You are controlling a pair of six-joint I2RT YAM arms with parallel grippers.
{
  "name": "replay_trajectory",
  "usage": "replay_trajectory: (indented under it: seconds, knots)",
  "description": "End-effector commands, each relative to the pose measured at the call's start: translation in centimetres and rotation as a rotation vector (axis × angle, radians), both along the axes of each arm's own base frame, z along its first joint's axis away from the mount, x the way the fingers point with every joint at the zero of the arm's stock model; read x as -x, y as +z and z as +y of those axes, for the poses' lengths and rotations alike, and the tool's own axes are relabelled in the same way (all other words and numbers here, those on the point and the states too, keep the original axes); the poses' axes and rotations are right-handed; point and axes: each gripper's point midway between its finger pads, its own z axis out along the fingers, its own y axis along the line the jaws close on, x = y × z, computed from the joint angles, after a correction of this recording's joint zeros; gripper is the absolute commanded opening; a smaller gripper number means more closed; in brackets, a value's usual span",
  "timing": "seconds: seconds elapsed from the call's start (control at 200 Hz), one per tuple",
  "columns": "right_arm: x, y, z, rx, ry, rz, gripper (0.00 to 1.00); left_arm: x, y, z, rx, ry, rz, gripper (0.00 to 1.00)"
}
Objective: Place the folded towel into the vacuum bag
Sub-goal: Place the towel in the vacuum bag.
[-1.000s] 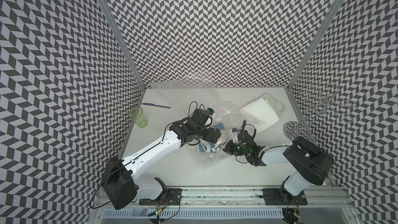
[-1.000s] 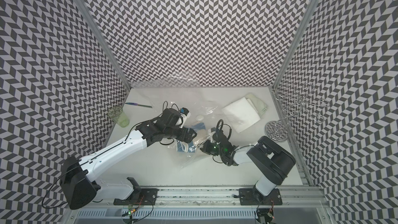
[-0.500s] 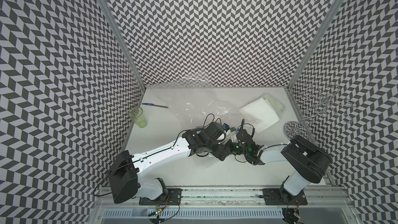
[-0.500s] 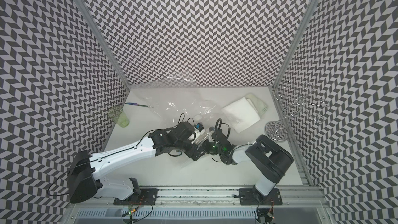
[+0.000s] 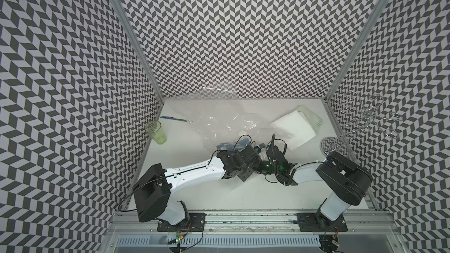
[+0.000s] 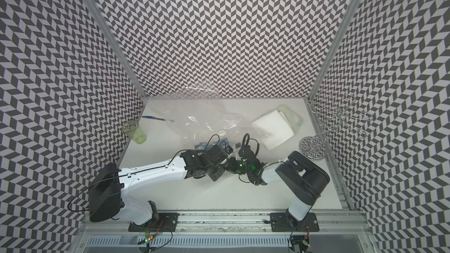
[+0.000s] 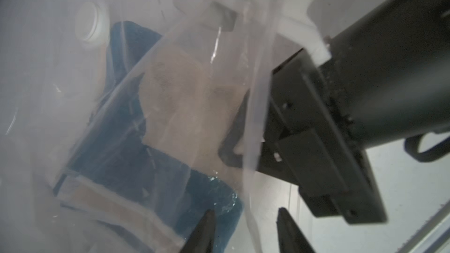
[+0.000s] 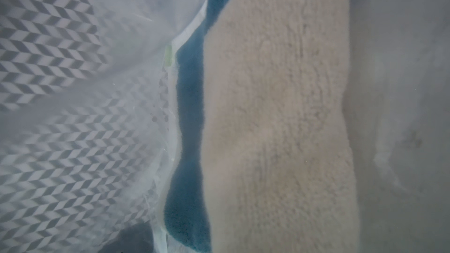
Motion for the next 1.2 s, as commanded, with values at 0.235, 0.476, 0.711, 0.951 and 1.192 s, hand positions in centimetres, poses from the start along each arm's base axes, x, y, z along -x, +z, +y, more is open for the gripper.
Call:
replay_trajectory:
  seconds: [0.235,0.476,0.711,0.951,1.192]
  knots:
    - [-0.8,-4.4,-2.3,0.169,-0.111,0.075,0.09,-2.6,11.2,1.4,0.24,0.083,-0.106,0.0]
    - [-1.3,2.4,1.7,0.023,0.069,-0.192,0.09,-0.4,8.6,-0.6,0.284,0.008,-0.003,0.0]
    - [-0.7,9.2,6.3,-0.169,0.291,-0.377,0.09,0.2,8.7,-2.4,0.356,-0.051,0.026,0.01]
    - [-4.9,3.1,7.9,-0.04,0.172,-0.179,0.19,0.8,7.5,-3.4,0.38,-0.076,0.066,0.0]
    - [-5.2,5.8,6.2,-0.079,0.172,-0.172,0.69,1.1,7.1,-3.7,0.411,-0.079,0.079,0.01]
